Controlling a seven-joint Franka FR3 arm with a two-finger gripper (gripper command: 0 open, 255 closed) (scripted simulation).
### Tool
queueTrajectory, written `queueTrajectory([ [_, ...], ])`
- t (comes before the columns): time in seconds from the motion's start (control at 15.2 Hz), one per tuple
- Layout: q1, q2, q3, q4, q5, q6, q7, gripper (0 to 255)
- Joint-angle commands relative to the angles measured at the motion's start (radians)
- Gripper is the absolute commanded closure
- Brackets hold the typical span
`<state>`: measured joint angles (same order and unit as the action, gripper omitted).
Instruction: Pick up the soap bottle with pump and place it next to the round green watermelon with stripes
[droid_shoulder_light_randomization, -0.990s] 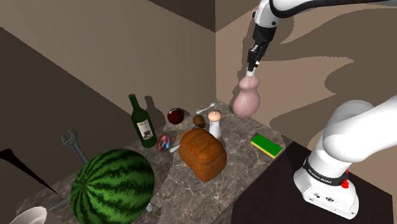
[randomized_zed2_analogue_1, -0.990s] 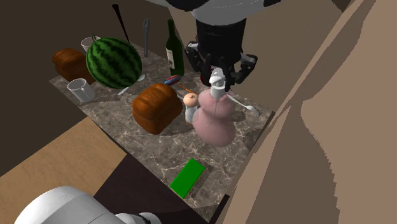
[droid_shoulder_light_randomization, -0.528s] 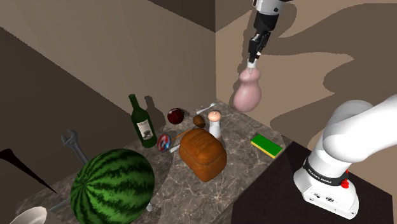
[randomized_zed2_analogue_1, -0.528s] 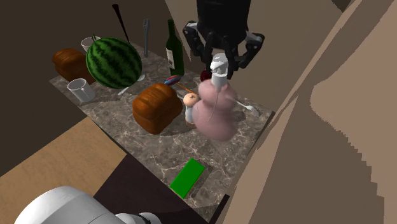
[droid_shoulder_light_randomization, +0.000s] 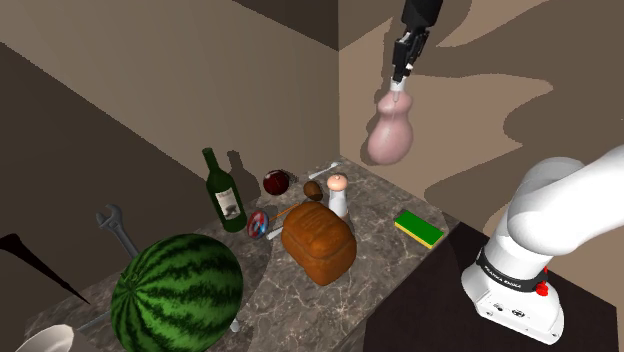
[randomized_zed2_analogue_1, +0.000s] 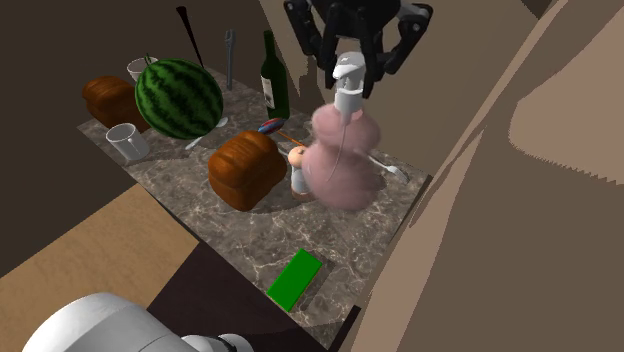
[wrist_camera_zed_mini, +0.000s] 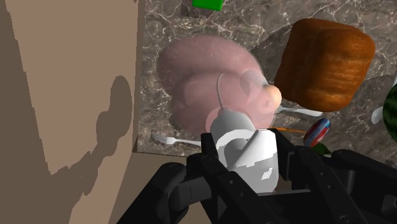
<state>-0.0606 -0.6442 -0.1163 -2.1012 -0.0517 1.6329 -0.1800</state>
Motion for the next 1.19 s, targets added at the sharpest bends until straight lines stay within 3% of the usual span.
queueTrajectory([
  [0.0,0.001,0.011,0.000,0.036,0.001,-0.024,-0.001,255],
  [1.12,0.009,0.134,0.001,0.378,0.013,-0.243,-0.007,255],
])
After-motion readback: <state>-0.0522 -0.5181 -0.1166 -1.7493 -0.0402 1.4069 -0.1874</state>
